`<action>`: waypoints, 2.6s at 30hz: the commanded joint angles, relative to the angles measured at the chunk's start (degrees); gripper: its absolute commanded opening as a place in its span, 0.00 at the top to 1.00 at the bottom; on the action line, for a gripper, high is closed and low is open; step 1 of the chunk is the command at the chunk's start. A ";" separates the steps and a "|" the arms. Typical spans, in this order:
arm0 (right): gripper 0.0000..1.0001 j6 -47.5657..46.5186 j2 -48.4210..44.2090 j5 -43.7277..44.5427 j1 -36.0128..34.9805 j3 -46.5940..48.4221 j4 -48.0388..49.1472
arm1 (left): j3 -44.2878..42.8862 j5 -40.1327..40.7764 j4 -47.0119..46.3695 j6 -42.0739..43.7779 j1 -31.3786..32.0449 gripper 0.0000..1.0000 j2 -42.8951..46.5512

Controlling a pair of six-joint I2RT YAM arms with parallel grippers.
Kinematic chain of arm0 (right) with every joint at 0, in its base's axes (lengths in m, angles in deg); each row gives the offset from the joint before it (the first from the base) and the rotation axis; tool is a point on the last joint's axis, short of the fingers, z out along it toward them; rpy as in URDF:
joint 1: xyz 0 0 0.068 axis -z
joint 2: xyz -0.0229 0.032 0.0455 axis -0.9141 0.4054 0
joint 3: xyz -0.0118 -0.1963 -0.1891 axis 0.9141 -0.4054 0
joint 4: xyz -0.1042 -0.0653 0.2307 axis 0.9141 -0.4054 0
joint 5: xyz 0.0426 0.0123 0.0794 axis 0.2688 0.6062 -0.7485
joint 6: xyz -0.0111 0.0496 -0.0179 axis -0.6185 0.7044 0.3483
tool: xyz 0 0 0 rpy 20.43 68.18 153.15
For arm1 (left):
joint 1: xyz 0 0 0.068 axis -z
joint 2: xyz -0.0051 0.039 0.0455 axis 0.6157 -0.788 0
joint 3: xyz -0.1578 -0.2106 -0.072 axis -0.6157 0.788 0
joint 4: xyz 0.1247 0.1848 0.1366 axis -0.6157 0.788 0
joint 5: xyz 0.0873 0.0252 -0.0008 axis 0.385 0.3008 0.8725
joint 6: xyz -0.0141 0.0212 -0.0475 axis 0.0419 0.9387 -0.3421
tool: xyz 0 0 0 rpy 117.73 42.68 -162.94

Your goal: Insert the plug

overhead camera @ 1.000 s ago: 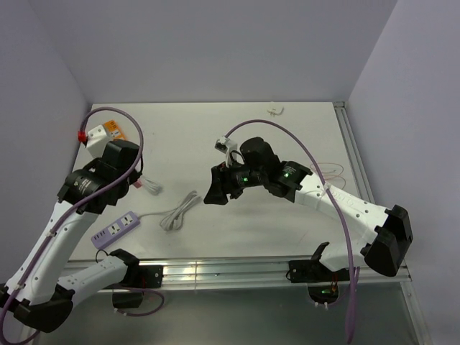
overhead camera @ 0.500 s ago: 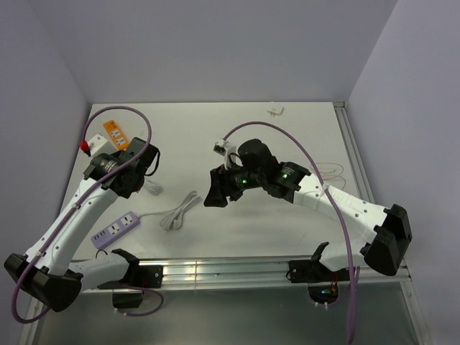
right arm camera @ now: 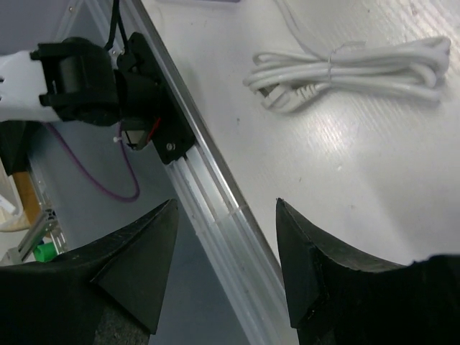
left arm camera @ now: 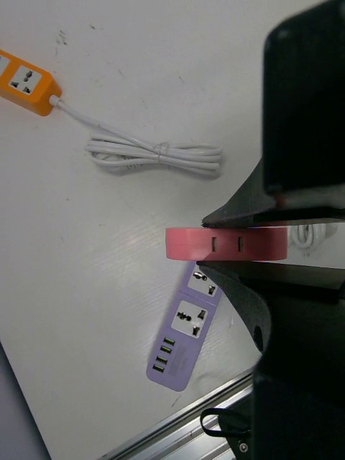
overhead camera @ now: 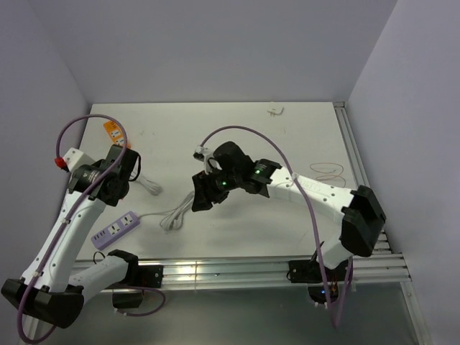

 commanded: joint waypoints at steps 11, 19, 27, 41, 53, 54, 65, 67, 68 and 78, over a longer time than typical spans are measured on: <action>0.36 1.45 19.81 -3.50 -5.01 19.72 0.47 | -3.09 -0.60 1.73 4.26 -1.49 1.00 3.89; 0.36 3.48 26.06 -4.40 -8.79 24.04 2.58 | -3.53 -2.79 1.56 5.40 -1.49 1.00 3.99; 0.32 -14.10 32.21 -0.96 -9.59 28.96 -4.37 | -3.09 -3.76 1.39 2.59 -1.49 1.00 5.91; 0.30 -19.20 45.13 14.33 -9.24 45.47 -7.79 | -1.51 -4.55 -0.20 2.32 -1.49 1.00 7.23; 0.43 -21.58 47.51 14.42 -8.44 42.42 -9.47 | -1.60 -4.90 0.07 2.15 -1.58 1.00 8.20; 0.44 -21.49 47.95 14.60 -8.44 42.50 -9.56 | -1.25 -4.81 -0.19 2.15 -1.49 1.00 8.29; 0.59 -21.49 51.29 17.76 -8.44 44.70 -11.67 | -1.16 -5.34 -0.72 1.80 -1.49 1.00 8.47; 0.69 -20.97 51.29 19.61 -8.44 44.43 -11.67 | -1.07 -5.34 -0.46 1.19 -1.49 1.00 8.38; 0.74 -20.62 51.20 20.14 -8.44 44.17 -11.58 | -1.07 -5.34 -0.37 0.83 -1.49 1.00 8.20; 1.00 -1.22 42.68 25.06 -6.16 27.23 0.28 | -0.63 -5.95 0.51 -4.18 -1.49 1.00 3.02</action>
